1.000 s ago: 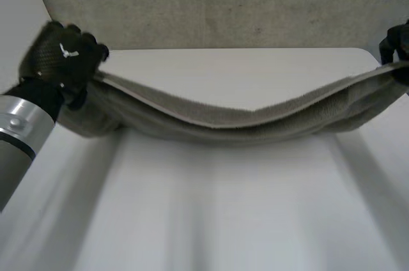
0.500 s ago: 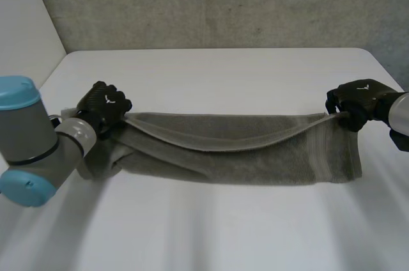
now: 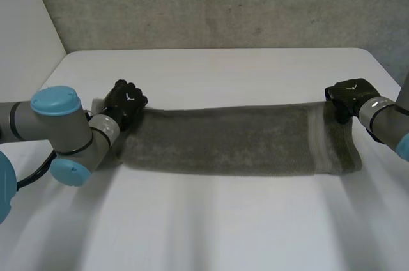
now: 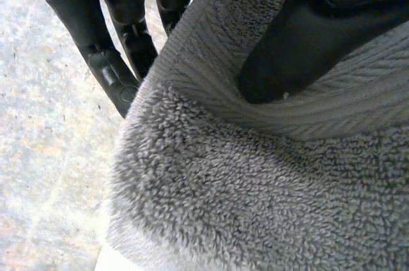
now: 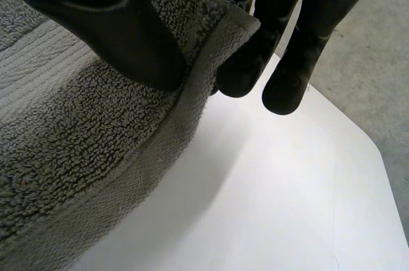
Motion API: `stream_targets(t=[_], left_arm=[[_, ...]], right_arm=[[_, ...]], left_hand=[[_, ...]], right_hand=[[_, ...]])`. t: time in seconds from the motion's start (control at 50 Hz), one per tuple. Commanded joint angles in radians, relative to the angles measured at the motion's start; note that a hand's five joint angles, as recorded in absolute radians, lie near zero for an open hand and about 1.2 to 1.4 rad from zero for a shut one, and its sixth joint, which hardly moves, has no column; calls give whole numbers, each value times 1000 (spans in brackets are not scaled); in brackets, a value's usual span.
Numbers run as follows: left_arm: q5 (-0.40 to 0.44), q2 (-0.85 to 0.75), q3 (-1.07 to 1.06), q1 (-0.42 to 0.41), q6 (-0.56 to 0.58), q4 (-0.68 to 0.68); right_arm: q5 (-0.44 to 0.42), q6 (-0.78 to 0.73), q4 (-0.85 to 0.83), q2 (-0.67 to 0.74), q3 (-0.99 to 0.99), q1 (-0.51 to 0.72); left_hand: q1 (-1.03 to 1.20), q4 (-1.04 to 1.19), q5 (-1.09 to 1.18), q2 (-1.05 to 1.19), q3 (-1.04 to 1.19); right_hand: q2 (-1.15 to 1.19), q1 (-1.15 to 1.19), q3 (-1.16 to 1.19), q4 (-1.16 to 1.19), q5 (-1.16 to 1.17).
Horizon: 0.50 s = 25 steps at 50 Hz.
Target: Fold the towel.
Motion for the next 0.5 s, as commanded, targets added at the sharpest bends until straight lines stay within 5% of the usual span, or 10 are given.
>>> stream_targets(t=[0.02,0.04,0.08,0.12,0.14,0.32,0.5], left_arm=[[-7,12,-8,-17,4,73],[-7,12,-8,-17,4,73],[-14,16,-6,-25,2,106],[-17,21,-6,-28,2,119],[-19,29,-8,-31,1,128],[-40,115,-35,-29,-47,123],[-31,300,-196,0,-243,84]], right_arm=[[18,-1,1,15,-20,1],[18,-1,1,15,-20,1],[33,1,-13,12,-19,3],[50,1,-24,8,-19,3],[68,-1,-33,4,-17,3],[84,4,-82,-100,47,18],[26,-4,-85,-335,233,10]], left_hand=[[-567,-558,-742,-561,-564],[-567,-559,-743,-561,-565],[-768,-760,-944,-762,-766],[-959,-950,-1134,-953,-957],[-1205,-1197,-1381,-1199,-1203],[-1204,-1196,-1380,-1198,-1202],[-1201,-1193,-1377,-1195,-1199]], right_hand=[[-142,-140,-149,-143,-139],[-144,-142,-151,-145,-141],[-980,-978,-987,-981,-978],[-1167,-1165,-1174,-1168,-1165],[-1167,-1165,-1174,-1168,-1165],[-1167,-1165,-1174,-1168,-1165],[-1167,-1165,-1174,-1168,-1165]])
